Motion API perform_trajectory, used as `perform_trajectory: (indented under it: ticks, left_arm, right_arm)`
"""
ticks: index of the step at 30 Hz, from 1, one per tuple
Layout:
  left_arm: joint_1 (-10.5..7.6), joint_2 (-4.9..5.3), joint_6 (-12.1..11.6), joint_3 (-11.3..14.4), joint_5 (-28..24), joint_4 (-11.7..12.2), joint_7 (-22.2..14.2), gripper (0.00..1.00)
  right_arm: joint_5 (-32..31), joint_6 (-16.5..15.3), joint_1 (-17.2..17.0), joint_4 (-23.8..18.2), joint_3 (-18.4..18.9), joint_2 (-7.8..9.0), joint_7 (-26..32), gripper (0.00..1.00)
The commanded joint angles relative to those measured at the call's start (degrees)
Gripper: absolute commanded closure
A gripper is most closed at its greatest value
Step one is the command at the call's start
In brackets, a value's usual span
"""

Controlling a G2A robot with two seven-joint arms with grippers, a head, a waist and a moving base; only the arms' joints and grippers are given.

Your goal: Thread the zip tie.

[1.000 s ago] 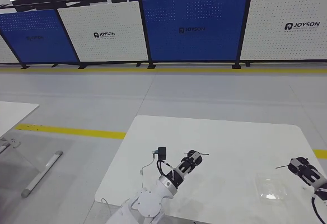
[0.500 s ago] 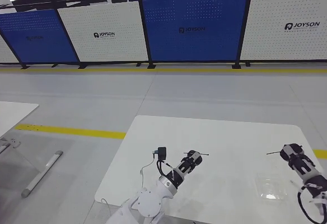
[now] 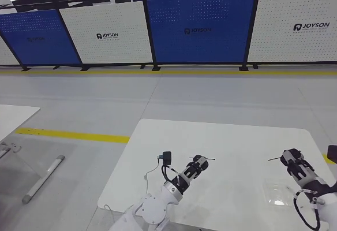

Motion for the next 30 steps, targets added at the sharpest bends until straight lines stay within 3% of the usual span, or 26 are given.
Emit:
perform_trajectory:
  ticks: [1, 4, 11, 18, 30]
  left_arm:
    - [0.0, 0.0, 0.0, 0.0, 0.0, 0.0, 0.0, 1.0]
    - [0.0, 0.0, 0.0, 0.0, 0.0, 0.0, 0.0, 1.0]
    - [0.0, 0.0, 0.0, 0.0, 0.0, 0.0, 0.0, 1.0]
    - [0.0, 0.0, 0.0, 0.0, 0.0, 0.0, 0.0, 1.0]
    - [0.0, 0.0, 0.0, 0.0, 0.0, 0.0, 0.0, 1.0]
  right_arm:
    - [1.0, -0.6, 0.6, 0.8, -0.6, -0.14, 0.1, 1.0]
    - [4.4, -2.2, 4.1, 2.7, -1.7, -0.29, 3.2, 1.0]
    - [2.3, -3.0, 12.6, 8.4, -6.1, -0.57, 6.6, 1.0]
    - [0.0, -6.6, 20.4, 16.6, -14.7, -1.13, 14.1, 1.0]
    - [-0.1, -6.6, 21.0, 17.4, -15.6, -1.3, 13.7, 1.0]
